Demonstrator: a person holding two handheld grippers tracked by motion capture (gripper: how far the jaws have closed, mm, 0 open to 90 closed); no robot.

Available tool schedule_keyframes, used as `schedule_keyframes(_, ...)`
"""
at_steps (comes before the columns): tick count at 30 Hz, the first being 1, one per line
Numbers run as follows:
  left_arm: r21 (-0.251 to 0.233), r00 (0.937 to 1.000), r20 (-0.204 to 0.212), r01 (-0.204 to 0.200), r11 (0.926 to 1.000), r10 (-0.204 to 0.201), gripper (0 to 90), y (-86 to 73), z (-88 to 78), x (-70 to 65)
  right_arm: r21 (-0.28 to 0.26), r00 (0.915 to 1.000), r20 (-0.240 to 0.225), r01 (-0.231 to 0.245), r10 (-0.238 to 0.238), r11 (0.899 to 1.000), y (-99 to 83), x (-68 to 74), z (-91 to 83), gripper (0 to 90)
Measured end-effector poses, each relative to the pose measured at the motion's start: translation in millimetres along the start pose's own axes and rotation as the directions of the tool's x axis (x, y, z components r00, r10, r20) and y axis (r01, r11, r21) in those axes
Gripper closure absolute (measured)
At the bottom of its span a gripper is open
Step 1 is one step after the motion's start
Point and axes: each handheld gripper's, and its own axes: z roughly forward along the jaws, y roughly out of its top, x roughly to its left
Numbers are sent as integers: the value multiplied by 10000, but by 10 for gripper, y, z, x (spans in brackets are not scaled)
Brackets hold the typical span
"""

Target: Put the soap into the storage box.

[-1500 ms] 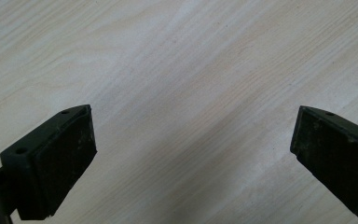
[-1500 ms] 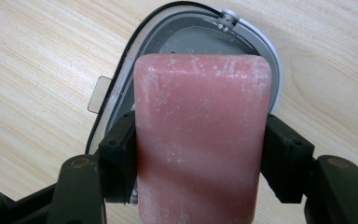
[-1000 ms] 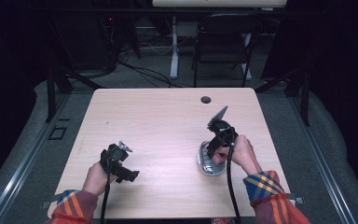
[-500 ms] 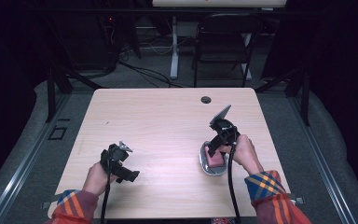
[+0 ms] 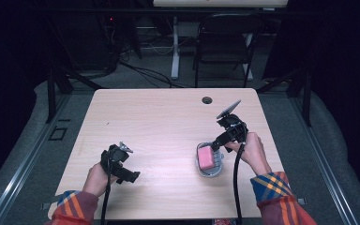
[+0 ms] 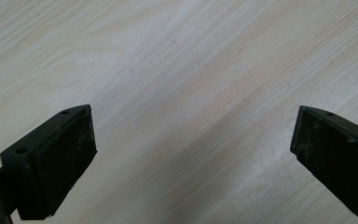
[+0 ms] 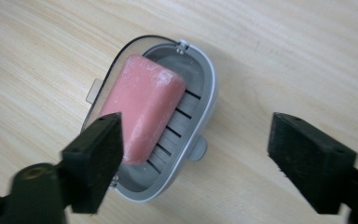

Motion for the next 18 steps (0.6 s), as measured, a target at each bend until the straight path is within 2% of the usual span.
schedule_keyframes(6,-25,10000,1,0,10000,0,1,-3,-2,-1,-516,9962,650,617,-583,9968,-72,21,-134,89)
schedule_keyframes(7,-25,10000,1,0,10000,0,1,-3,-2,-1,-516,9962,650,617,-583,9968,-72,21,-134,89)
schedule_keyframes(10,-15,10000,2,-10,10000,10,1,-2,-3,-1,-640,9929,807,923,-870,9937,-139,18,-182,16)
schedule_keyframes(11,-13,10000,5,-15,10000,15,1,-1,-2,-1,-883,9929,808,939,-868,9917,-168,19,-185,3)
schedule_keyframes(14,-36,10000,7,-28,10000,28,1,-3,-3,-1,-1166,9906,998,1050,-935,9876,-288,-23,-273,0)
schedule_keyframes(18,-51,10000,-7,-9,10000,9,1,-5,-5,2,-1258,9886,1170,1089,-942,9861,-422,-78,-294,0)
